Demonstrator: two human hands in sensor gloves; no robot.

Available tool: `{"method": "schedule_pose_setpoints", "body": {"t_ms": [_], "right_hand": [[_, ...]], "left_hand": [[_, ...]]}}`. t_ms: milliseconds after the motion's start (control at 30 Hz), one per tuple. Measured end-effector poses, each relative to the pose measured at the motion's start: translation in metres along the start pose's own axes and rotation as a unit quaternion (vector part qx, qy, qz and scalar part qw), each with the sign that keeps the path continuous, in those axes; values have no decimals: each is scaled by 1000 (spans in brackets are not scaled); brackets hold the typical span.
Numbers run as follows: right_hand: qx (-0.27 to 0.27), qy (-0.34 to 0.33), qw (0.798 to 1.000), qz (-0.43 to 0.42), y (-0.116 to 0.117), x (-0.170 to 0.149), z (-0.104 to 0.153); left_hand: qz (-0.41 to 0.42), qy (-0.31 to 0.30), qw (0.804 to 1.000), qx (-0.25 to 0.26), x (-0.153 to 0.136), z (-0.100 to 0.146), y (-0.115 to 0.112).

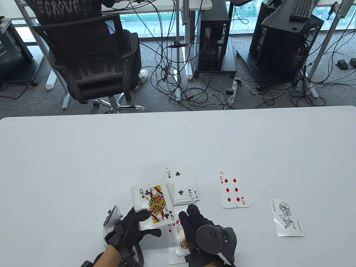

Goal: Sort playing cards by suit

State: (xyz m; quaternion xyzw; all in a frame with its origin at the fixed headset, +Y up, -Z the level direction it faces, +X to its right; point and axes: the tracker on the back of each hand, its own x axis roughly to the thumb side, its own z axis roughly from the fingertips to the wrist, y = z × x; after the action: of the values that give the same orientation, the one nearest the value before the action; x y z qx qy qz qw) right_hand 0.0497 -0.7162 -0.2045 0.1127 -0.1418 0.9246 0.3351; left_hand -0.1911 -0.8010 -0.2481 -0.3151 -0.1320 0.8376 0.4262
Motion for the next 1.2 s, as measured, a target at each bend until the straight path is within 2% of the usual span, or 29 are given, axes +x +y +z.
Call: {"method": "schedule_pose_setpoints", "body": {"t_ms": [167, 333, 600, 1200], "right_hand": [[24, -11, 1000, 7, 9, 1, 0], [-4, -20, 1000, 14, 7, 3, 2], [-2, -42, 999, 8, 13, 6, 3], [11, -32, 999, -35, 16, 2, 3]], "left_hand": [[-6, 9, 1000, -13, -2, -2, -6], [-9, 11, 1000, -17, -3, -2, -7], [-13, 13, 1000, -25, -3, -3, -8], [-15, 18, 999, -29, -5, -4, -8]]}}
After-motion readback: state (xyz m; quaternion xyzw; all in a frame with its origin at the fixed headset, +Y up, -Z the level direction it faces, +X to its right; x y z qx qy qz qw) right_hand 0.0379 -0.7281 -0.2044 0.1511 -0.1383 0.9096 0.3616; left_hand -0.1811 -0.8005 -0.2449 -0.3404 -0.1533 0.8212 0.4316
